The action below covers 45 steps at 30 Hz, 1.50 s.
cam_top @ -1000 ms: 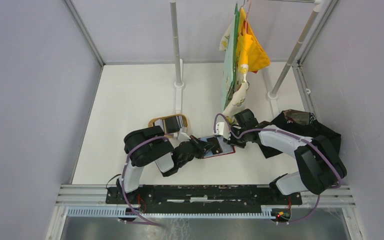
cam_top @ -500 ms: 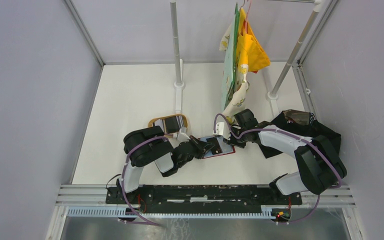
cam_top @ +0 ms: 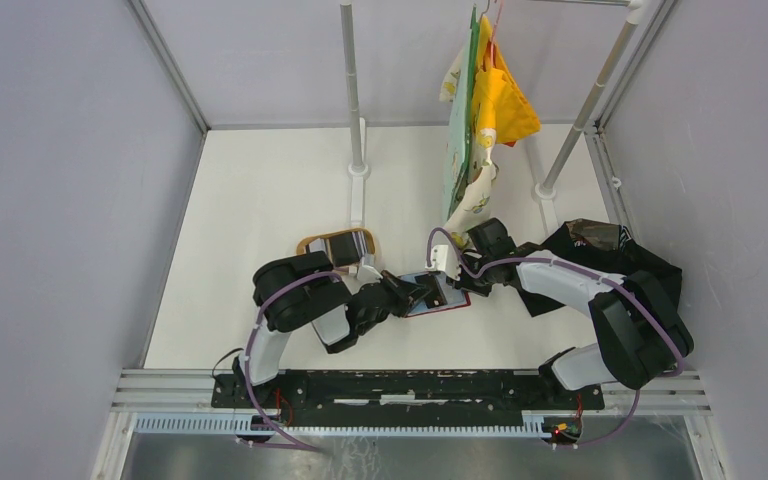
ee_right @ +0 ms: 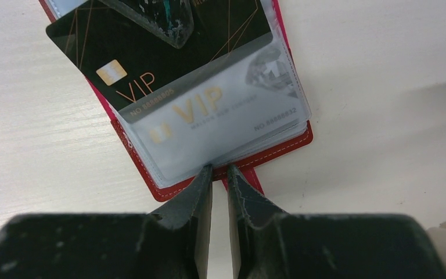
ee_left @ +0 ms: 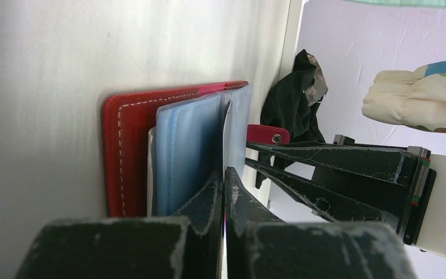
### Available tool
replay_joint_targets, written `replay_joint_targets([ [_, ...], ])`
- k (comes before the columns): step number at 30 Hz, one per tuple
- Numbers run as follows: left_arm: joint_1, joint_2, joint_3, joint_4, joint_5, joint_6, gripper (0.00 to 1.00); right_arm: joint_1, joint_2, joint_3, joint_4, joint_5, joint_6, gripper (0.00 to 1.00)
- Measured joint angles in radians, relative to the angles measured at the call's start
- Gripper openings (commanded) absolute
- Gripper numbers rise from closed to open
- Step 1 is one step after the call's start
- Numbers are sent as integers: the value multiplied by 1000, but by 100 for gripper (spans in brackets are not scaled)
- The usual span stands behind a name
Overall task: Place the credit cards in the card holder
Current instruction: Insert the credit card into the card holder.
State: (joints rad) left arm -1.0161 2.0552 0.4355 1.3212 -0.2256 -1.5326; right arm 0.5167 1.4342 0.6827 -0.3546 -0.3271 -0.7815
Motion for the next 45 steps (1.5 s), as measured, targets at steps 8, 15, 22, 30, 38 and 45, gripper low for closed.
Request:
replay_joint_targets([
  [8, 3, 13, 16, 6, 7, 0, 2, 5, 0, 1, -1, 8, 0, 21],
  [15, 15, 31, 54, -8, 48, 0, 5, 8, -3, 1, -2, 11, 0, 24],
  [22, 20, 48, 62, 7, 72, -1, 12, 10, -43, -15, -5, -18, -14, 27],
  [30, 22, 63, 75, 20, 95, -1, 15, 101, -137, -36, -14, -189, -114, 17],
  [38, 22, 63, 75, 19, 98, -1, 16, 269, -169, -77, 35, -192, -166, 8],
  [45, 22, 63, 76, 19, 98, -1, 17, 370, -150, -112, 148, -55, -138, 7],
])
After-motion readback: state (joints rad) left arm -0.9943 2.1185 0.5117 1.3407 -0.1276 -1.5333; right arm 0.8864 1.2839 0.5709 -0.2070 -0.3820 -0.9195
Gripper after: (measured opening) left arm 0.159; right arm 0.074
